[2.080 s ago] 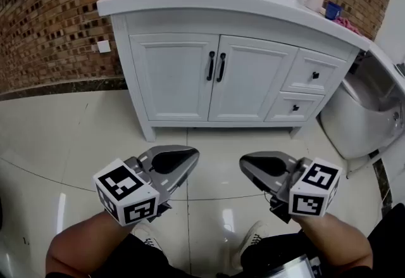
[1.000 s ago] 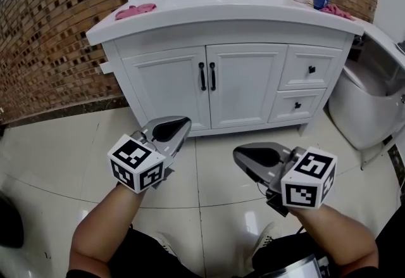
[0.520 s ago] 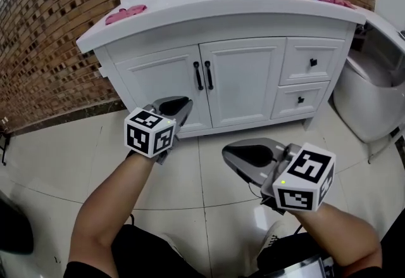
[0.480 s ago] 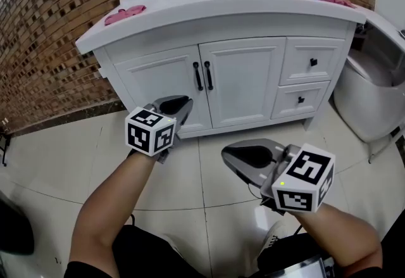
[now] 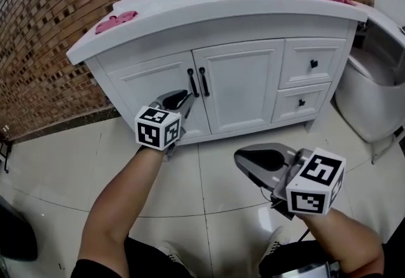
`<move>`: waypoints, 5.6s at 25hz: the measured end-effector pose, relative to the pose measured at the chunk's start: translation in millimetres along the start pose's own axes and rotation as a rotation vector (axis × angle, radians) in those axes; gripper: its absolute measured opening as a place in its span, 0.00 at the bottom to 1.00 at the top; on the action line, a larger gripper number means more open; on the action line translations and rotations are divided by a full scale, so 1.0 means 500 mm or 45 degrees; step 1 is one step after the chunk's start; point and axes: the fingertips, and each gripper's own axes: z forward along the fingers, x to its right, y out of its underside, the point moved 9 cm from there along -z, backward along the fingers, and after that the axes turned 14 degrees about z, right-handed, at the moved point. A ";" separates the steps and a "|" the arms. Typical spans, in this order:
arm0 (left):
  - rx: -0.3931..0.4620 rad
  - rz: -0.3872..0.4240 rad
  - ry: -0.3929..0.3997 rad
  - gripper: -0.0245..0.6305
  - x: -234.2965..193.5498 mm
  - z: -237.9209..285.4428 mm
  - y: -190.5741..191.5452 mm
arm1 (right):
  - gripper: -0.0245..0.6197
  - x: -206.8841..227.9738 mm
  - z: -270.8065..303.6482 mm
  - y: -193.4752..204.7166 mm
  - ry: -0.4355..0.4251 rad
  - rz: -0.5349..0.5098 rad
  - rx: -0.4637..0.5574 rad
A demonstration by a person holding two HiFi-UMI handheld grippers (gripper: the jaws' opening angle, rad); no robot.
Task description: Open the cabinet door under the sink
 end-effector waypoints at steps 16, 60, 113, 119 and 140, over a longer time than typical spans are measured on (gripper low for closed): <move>-0.053 -0.070 -0.069 0.18 -0.056 0.098 0.020 | 0.05 0.044 -0.037 -0.021 0.062 0.064 0.084; 0.055 -0.215 0.088 0.11 0.054 -0.113 0.054 | 0.05 -0.042 0.045 -0.001 0.070 -0.007 -0.050; 0.037 -0.419 -0.295 0.11 -0.079 -0.606 0.242 | 0.05 -0.088 0.050 0.022 0.021 -0.063 -0.013; 0.066 -0.440 -0.294 0.05 -0.074 -0.652 0.229 | 0.05 -0.071 0.029 0.026 0.060 -0.041 -0.015; 0.224 -0.229 0.349 0.05 0.219 -0.489 -0.004 | 0.05 -0.115 0.027 0.089 0.022 0.042 -0.155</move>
